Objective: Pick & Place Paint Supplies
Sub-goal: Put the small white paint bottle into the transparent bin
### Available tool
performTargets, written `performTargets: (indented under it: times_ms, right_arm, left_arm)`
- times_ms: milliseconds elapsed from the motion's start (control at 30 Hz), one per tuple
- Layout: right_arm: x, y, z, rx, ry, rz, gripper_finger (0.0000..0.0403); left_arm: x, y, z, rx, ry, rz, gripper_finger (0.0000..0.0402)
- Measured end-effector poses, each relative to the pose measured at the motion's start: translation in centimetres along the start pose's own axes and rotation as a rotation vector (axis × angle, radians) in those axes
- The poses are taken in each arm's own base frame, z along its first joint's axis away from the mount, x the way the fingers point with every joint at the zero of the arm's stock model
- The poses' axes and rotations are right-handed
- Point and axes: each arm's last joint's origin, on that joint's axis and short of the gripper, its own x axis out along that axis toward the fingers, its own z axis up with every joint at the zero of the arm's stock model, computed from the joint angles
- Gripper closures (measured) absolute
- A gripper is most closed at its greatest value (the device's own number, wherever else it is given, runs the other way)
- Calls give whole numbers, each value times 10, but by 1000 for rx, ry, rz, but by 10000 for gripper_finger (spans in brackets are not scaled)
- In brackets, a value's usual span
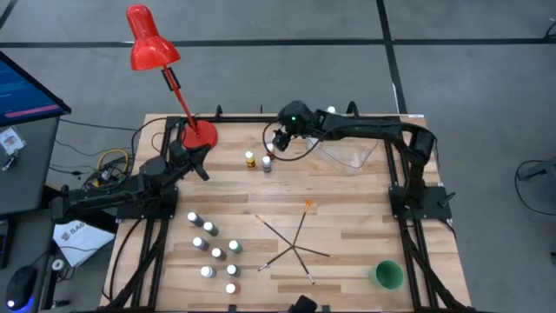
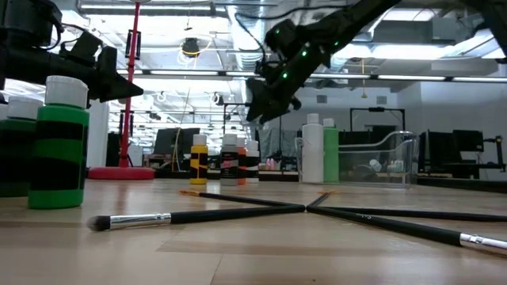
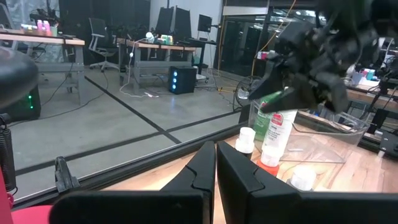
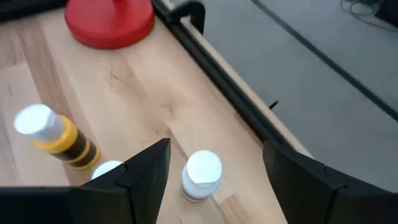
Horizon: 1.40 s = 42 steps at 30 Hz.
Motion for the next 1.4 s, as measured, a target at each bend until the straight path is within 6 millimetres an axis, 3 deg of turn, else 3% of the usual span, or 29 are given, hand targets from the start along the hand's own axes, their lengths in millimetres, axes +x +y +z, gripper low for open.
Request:
performTargets:
  times_ms: [300,1400]
  right_arm:
    - [22,3,-15,1,57,-2,152]
    - [31,-10,-17,48,56,47,152]
  left_arm:
    - [0,0,0,-1,-2,0,394]
    - [0,0,2,-9,-16,-2,394]
